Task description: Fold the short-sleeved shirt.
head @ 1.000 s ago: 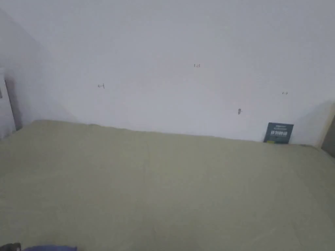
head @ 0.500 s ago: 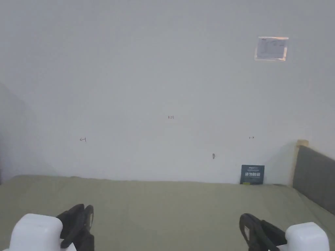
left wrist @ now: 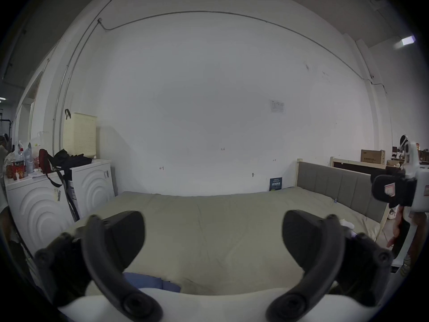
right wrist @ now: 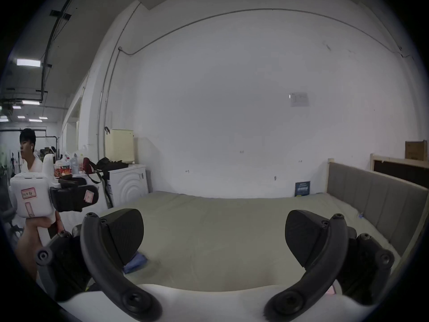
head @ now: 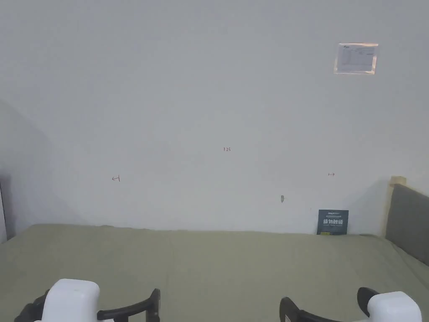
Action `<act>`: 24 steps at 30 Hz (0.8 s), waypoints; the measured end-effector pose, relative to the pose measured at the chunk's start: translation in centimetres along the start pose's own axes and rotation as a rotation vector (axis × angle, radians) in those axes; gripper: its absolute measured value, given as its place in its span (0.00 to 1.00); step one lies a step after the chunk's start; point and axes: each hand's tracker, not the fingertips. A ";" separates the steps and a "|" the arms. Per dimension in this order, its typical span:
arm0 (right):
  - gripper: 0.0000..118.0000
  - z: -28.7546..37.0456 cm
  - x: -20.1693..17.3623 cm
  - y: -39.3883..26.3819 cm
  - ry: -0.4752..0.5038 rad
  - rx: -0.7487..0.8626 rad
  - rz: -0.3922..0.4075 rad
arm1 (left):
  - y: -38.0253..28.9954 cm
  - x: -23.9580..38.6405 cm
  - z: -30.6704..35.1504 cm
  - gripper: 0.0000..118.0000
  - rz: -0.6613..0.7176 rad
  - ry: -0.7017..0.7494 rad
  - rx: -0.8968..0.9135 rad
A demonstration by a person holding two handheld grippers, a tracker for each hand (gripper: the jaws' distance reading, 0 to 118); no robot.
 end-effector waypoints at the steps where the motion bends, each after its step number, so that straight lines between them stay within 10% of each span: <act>1: 1.00 0.0 -0.6 0.3 -0.071 -0.004 0.029 | -0.2 -0.1 -0.1 1.00 -0.002 0.008 0.004; 24: 1.00 -0.6 0.5 0.9 -0.085 -0.117 -0.167 | -0.5 -0.2 -0.9 1.00 0.021 0.004 -0.019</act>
